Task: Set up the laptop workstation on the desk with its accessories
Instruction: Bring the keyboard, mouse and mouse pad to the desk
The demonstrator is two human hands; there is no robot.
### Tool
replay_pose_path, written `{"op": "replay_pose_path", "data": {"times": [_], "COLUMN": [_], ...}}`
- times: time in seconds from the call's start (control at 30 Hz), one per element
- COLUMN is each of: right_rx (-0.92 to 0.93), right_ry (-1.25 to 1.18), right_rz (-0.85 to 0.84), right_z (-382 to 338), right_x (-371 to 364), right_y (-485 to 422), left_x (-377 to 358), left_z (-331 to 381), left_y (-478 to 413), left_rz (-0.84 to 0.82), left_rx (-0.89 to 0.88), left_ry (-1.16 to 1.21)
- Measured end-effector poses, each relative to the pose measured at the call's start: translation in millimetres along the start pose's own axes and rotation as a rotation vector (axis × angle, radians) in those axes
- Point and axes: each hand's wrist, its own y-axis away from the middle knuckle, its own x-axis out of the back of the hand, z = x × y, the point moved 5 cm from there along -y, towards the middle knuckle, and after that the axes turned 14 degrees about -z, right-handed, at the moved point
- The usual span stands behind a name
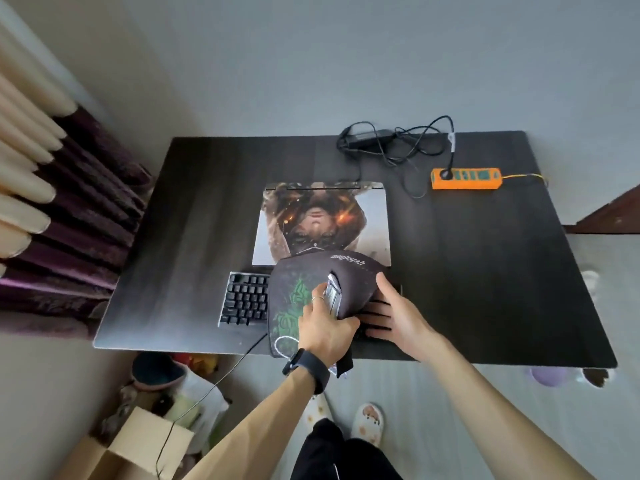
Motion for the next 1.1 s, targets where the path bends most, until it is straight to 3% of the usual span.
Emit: {"op": "replay_pose_path", "data": {"times": [0.13,0.23,0.33,0.57,0.83,1.1], "right_rx": [0.126,0.168,0.189,0.181,0.044,-0.111], "right_ry": [-0.055,-0.052,0.004,0.356,0.702,0.807], "right_rz": [0.059,0.165,0.268,0.563,0.76,0.858], "right_z": [-22,-27,-26,-38,-56,-77], "right_x": [-6,0,9,70,171,287], "right_y": [2,-2,-1,23,61,75], "left_x": [-13,-10,4,40,13,-41], "left_z": [6,6,5,7,20,52], "left_y": [-16,-28,-40,-71,-91,-103], "left_rz": [-0.248,-0.455,-0.54,-0.289,-0.275,-0.203], "left_rx": [-0.01,-0.047,-0.071,-0.015,0.023,0.047], "left_ry": [0.022,0.222,0.377,0.235,0.183,0.157]}}
